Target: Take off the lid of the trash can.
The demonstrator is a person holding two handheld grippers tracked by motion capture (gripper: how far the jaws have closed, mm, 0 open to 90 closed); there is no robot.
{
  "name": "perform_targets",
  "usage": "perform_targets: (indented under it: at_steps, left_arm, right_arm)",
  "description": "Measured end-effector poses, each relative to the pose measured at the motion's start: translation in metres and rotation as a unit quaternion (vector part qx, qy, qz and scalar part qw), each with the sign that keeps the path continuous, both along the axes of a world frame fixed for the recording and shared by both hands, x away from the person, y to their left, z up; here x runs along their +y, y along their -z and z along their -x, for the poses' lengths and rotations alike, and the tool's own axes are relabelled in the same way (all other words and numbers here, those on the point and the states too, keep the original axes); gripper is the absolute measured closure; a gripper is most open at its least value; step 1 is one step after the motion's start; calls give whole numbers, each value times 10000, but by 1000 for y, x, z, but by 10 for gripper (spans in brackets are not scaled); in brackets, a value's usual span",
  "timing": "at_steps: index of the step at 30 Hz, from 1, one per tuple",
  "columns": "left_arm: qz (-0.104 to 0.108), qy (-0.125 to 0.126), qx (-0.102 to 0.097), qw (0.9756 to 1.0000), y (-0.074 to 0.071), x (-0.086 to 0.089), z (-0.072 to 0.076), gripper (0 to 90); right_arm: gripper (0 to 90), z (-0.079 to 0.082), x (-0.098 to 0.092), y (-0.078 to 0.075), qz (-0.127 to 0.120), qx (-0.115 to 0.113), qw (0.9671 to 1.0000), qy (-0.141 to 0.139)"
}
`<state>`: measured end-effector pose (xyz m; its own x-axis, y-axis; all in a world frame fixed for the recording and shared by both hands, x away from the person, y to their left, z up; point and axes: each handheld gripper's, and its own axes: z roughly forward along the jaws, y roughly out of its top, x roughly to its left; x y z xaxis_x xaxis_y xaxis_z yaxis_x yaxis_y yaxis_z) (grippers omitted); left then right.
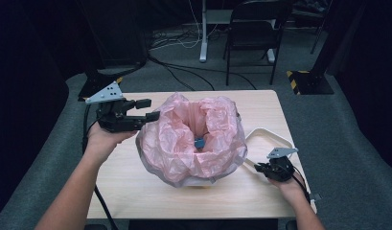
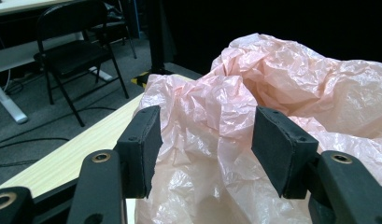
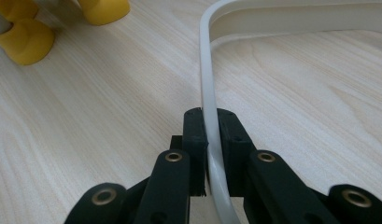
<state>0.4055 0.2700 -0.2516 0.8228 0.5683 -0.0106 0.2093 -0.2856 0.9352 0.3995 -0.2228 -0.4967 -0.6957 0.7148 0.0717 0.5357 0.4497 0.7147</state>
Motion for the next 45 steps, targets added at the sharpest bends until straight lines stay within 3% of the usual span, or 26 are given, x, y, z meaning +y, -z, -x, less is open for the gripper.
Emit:
perform_targets:
  at_steps: [8,16,27,33,45]
  left_arm:
    - [12,1,10,10000,0,0,0,423]
    - [13,8,11,10000,0,-1,0,422]
    - [15,6,6,10000,0,-1,0,422]
    - [19,5,12,10000,0,-1,-1,421]
    - [55,7,-14,10000,-3,-1,0,420]
  right_arm:
    - [694,0,2,1,33,49,10000,76]
    - [611,3,3,-5,-18,-154,9997,176]
    - [587,6,4,-10,-55,-291,9994,187]
    - [571,9,5,-16,-194,-374,9990,165]
    - [546,11,10,-24,-274,-377,9989,35]
